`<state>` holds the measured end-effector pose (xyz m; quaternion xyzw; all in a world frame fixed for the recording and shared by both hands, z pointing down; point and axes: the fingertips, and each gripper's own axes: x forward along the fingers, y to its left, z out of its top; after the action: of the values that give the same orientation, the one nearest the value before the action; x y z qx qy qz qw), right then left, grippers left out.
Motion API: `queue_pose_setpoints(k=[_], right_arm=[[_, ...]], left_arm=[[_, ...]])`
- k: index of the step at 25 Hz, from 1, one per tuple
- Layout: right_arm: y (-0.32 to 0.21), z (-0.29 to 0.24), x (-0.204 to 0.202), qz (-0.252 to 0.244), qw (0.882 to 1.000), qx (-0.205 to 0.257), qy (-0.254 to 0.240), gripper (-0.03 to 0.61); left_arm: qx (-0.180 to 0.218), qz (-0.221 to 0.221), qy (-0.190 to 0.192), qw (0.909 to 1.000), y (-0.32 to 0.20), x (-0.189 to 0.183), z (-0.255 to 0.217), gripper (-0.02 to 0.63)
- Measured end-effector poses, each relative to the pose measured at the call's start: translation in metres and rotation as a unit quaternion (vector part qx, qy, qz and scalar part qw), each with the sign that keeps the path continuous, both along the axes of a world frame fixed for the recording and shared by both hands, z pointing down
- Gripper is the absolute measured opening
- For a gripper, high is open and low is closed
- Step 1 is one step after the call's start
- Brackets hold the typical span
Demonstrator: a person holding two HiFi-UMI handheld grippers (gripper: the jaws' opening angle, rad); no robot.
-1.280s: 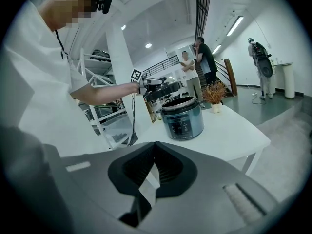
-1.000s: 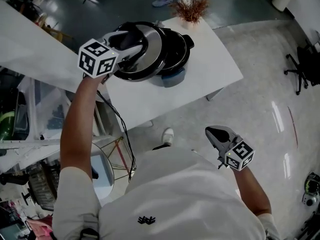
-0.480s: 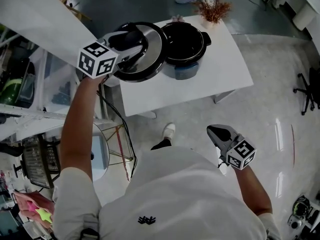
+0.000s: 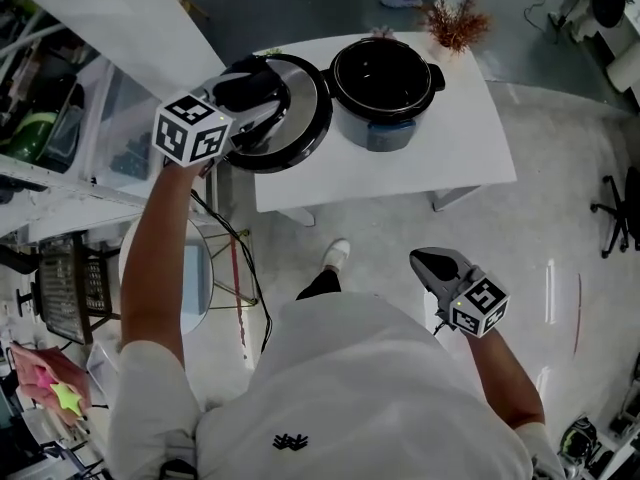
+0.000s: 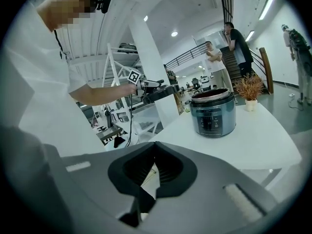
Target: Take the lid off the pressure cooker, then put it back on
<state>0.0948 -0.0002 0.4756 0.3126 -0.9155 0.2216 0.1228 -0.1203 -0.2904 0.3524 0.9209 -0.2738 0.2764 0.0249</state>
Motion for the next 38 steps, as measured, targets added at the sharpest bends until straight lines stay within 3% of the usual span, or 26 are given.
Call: queue_pose_setpoints(k=[12,38], right_arm=[[-0.005,-0.001,-0.019,-0.028,1.0,-0.001,0.009,0.014],[-0.026,0.013,-0.029,-0.003,0.998,-0.033,0.047,0.014]], left_arm=[[-0.021,-0.028,-0.008,0.9994,0.02,-0.026,0.055,0.287],[-0.058,-0.075,-0.004,0.9955,0.004,-0.026,0.203,0.287]])
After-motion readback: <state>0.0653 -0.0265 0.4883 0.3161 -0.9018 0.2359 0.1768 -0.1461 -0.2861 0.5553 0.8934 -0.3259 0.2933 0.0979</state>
